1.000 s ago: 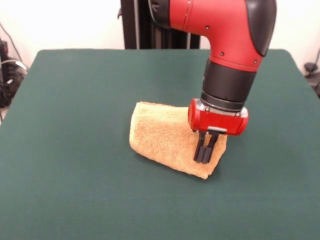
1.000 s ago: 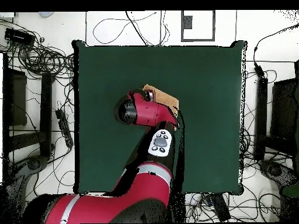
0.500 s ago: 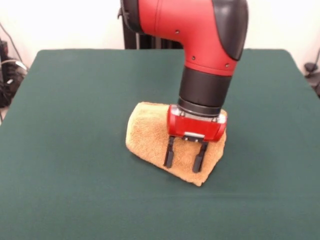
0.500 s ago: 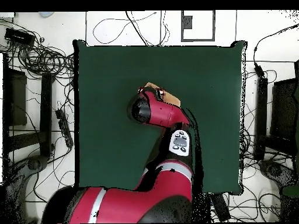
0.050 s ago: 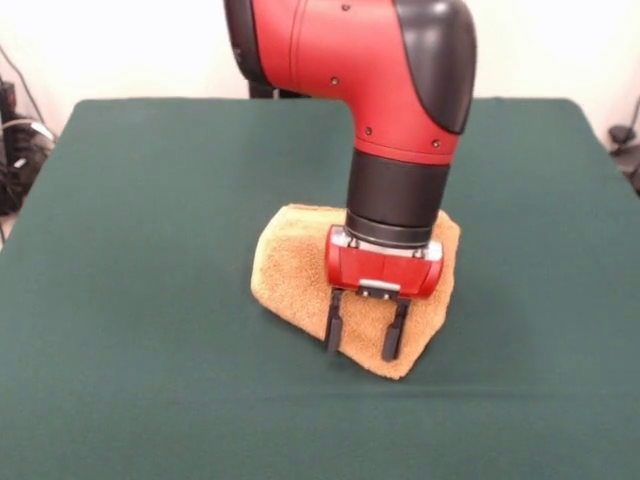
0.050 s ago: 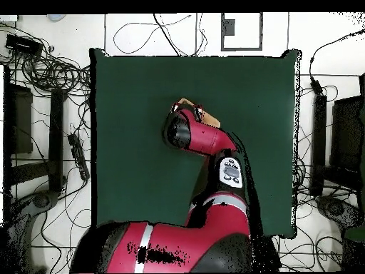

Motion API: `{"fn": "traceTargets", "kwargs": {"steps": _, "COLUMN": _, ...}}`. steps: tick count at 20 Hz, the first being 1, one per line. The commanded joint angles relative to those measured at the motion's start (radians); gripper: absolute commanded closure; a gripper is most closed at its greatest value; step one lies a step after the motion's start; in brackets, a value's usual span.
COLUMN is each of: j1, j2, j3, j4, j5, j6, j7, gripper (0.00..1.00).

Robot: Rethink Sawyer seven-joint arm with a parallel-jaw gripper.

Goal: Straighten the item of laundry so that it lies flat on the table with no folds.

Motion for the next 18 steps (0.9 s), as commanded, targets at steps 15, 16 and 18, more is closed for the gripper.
{"fn": "traceTargets", "kwargs": {"steps": 15, "j1": -0.009, "j2": 0.118, "j3": 0.179, "j4": 0.023, "j5": -0.042, "j6": 0.000, "j7": 0.158, "gripper": 1.00}}
{"fn": "traceTargets", "kwargs": {"steps": 16, "j1": -0.007, "j2": 0.115, "j3": 0.176, "j4": 0.024, "j5": -0.039, "j6": 0.005, "j7": 0.158, "gripper": 1.00}}
{"fn": "traceTargets", "kwargs": {"steps": 18, "j1": -0.003, "j2": 0.112, "j3": 0.172, "j4": 0.026, "j5": -0.038, "j6": 0.006, "j7": 0.160, "gripper": 1.00}}
